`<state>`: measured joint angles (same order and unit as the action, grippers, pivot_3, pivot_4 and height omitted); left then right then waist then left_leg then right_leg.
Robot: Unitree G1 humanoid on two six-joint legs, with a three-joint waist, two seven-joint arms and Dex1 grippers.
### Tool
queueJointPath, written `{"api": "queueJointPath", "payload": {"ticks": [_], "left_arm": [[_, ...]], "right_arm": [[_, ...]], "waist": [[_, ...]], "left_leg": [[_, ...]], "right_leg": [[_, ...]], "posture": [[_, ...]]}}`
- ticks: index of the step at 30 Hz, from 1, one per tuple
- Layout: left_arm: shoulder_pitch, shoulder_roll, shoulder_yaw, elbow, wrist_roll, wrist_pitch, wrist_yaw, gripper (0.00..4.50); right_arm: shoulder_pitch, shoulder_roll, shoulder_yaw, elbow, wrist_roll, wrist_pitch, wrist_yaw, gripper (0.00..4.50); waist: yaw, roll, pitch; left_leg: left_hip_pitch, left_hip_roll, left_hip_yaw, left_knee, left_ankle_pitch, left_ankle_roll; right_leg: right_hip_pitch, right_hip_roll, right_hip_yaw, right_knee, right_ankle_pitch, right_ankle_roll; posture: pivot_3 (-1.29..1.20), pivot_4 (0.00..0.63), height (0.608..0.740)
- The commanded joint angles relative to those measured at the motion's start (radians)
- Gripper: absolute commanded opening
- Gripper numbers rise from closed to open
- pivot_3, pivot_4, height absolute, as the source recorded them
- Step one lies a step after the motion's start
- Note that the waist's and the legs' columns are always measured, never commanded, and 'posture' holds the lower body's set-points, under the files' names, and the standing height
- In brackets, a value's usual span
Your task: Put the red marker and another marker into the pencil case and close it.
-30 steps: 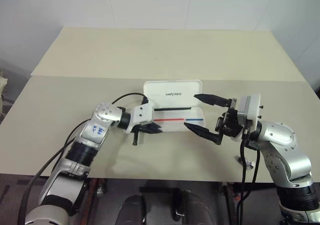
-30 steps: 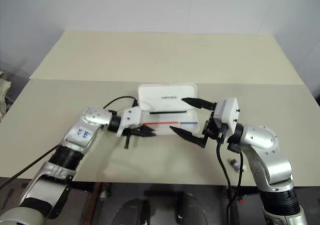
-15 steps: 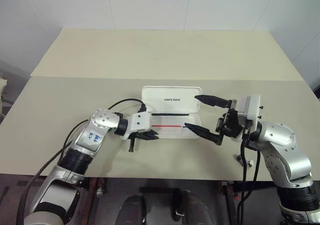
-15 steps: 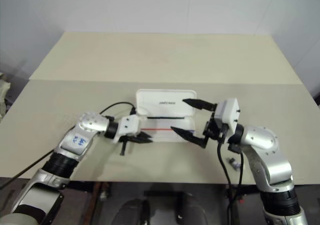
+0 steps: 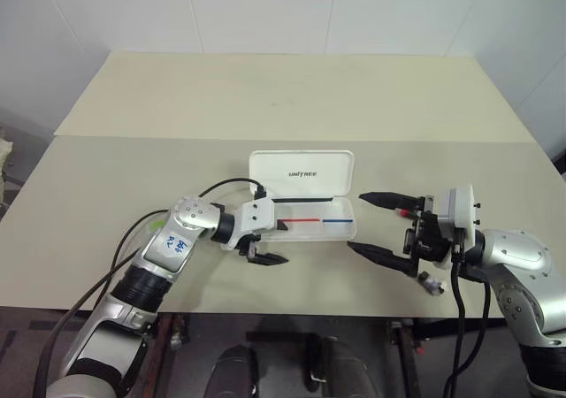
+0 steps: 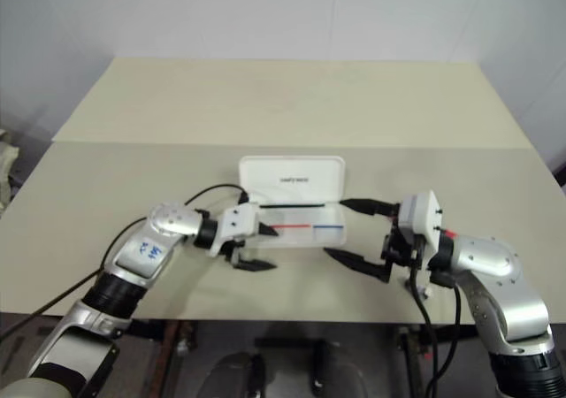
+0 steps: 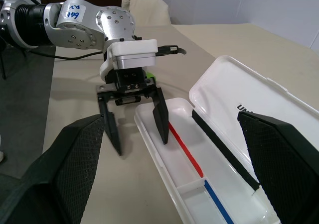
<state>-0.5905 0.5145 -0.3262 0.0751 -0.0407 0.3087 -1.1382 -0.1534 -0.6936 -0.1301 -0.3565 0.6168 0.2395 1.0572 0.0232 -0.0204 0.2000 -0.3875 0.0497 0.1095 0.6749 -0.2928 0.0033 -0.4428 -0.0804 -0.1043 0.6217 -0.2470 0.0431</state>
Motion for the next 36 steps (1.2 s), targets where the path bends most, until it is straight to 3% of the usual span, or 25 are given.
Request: {"api": "queueJointPath", "payload": {"ticks": [1, 11, 17, 24, 36], "left_arm": [[0.009, 0.006, 0.021, -0.055, -0.041, 0.028, -0.009, 4.48], [0.040, 0.028, 0.107, -0.111, -0.158, 0.080, -0.025, 4.48], [0.037, 0.017, 0.203, -0.103, -0.294, 0.061, -0.075, 4.48], [0.012, 0.046, 0.312, -0.096, -0.466, 0.082, -0.182, 4.48], [-0.038, 0.151, 0.413, -0.126, -0.590, 0.190, -0.184, 4.48]], "right_arm": [[-0.018, 0.004, -0.016, -0.006, 0.015, -0.011, 0.008, 4.50], [-0.024, 0.004, -0.020, 0.034, 0.015, -0.018, 0.023, 4.50], [-0.061, -0.071, -0.064, 0.084, 0.025, 0.015, 0.071, 4.50], [-0.160, -0.255, -0.079, 0.393, -0.045, 0.016, 0.229, 4.50], [-0.394, -0.274, 0.052, 1.002, -0.304, -0.215, 0.412, 4.50]], "waist": [[0.000, 0.000, 0.000], [0.000, 0.000, 0.000], [0.000, 0.000, 0.000], [0.000, 0.000, 0.000], [-0.011, 0.000, 0.000]], "left_leg": [[0.000, 0.000, 0.000, 0.001, 0.000, 0.000], [-0.001, 0.000, 0.000, 0.001, 0.000, 0.000], [-0.001, 0.000, 0.000, 0.001, 0.000, 0.000], [-0.001, 0.000, 0.001, 0.002, -0.001, 0.001], [0.000, -0.001, 0.005, 0.002, -0.001, 0.000]], "right_leg": [[0.000, 0.000, 0.000, 0.000, 0.000, 0.000], [0.000, 0.000, 0.000, 0.000, 0.000, 0.000], [0.000, 0.000, 0.000, 0.000, 0.000, 0.000], [0.000, 0.000, 0.000, -0.001, 0.000, 0.000], [0.000, 0.001, 0.001, -0.001, 0.001, 0.001]], "posture": [[0.00, 0.150, 0.740], [0.00, 0.150, 0.740], [0.00, 0.150, 0.740], [0.00, 0.150, 0.740], [0.00, 0.150, 0.740]]}}
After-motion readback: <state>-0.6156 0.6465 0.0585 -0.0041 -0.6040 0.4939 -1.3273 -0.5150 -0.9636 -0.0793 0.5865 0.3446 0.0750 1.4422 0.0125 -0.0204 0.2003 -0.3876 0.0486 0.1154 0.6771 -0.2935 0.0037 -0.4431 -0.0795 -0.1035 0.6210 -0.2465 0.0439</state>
